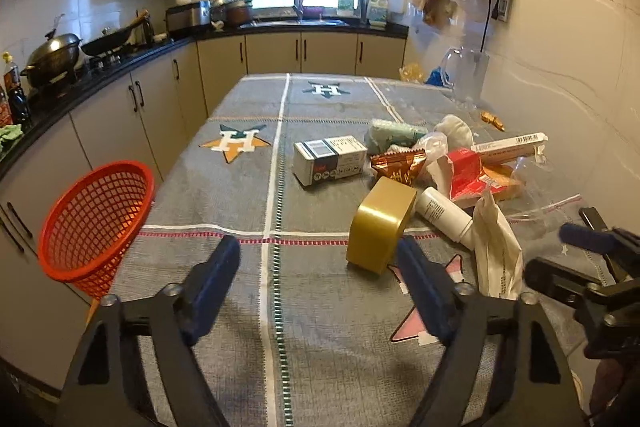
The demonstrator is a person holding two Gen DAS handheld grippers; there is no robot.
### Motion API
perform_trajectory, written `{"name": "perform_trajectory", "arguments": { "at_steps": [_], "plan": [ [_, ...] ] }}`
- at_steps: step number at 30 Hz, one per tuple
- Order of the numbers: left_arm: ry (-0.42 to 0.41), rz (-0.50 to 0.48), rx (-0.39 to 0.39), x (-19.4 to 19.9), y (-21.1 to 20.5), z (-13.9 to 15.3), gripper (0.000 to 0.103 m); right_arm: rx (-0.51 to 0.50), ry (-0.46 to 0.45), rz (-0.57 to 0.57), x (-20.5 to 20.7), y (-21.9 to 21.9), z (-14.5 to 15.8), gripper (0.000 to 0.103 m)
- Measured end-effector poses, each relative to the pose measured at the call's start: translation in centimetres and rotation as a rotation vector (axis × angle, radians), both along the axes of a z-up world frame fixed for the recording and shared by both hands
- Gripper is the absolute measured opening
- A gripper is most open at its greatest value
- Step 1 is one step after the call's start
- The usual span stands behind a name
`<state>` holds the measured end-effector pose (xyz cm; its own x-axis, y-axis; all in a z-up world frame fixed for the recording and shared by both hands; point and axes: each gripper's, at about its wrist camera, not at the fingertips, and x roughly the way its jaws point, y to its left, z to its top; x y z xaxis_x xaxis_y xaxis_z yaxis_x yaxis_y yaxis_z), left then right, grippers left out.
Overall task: Collect trash
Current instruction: 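Grasp the white wet-wipe pack with the right tool while the left grasps the gold tape roll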
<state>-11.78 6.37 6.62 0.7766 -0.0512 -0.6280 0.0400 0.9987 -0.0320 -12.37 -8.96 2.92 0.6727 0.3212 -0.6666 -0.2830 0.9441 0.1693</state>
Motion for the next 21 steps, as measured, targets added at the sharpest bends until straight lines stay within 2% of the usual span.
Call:
{"name": "perform_trajectory", "arguments": {
  "at_steps": [6, 11, 13, 15, 16, 21],
  "plan": [
    [0.036, -0.078, -0.015, 2.0, -0.9, -0.2, 0.073, 0.039, 0.104, -0.006, 2.3, 0.2, -1.8, 0.076],
    [0.064, -0.124, 0.004, 3.9, -2.2, -0.9, 0.073, 0.030, 0.152, -0.018, 3.6, 0.4, -3.0, 0.068],
    [0.080, -0.140, 0.010, 4.6, -2.6, -1.5, 0.073, 0.025, 0.177, -0.021, 4.1, 0.3, -3.6, 0.059],
    [0.095, -0.144, 0.020, 5.3, -2.9, -2.1, 0.073, 0.050, 0.198, -0.011, 4.4, 0.0, -4.1, 0.056],
    [0.104, -0.146, 0.022, 5.6, -3.0, -2.3, 0.073, 0.056, 0.203, -0.010, 4.4, -0.2, -4.2, 0.050],
    [0.139, -0.152, 0.004, 7.0, -3.5, -3.2, 0.049, 0.064, 0.187, -0.009, 4.0, -1.0, -4.1, 0.045]
  ]
}}
